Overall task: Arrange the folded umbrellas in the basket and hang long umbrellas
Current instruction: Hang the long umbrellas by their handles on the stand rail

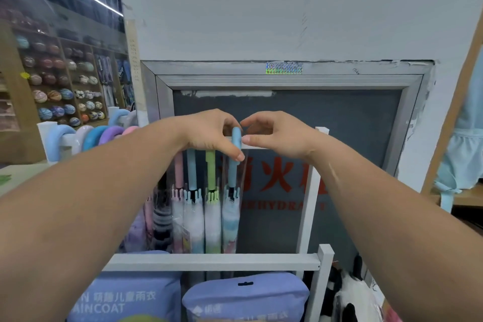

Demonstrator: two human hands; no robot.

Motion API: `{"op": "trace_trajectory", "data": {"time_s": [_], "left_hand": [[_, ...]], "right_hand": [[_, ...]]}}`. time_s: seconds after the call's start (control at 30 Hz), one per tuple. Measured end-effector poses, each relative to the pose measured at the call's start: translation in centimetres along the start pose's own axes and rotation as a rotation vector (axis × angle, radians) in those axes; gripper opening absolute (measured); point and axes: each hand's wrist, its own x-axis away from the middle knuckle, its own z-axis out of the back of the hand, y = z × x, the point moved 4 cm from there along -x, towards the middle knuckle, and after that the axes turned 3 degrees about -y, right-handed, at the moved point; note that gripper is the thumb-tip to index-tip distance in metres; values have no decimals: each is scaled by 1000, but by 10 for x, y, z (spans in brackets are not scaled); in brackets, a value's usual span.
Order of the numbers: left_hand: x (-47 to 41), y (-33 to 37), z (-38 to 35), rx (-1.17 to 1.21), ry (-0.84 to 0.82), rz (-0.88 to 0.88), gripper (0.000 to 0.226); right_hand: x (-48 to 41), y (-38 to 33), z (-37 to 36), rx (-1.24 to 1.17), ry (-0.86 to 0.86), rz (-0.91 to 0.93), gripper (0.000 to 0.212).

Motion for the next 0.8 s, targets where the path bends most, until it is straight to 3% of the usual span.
{"op": "trace_trajectory", "data": {"time_s": [0.13,0.37,0.63,0.8], "left_hand": [[2,0,3,-118,0,12,79],[22,-18,15,-343,118,27,110],[37,-33,16,-330,123,74,91],[43,-31,6,-446,178,124,97]], "right_hand": [[-6,4,-10,61,9,3,45],[-9,-6,-16,161,-14,1,51],[-16,-19,-25,275,-52,-34,50],[-7,-15,-27,407,-15,-55,59]]}}
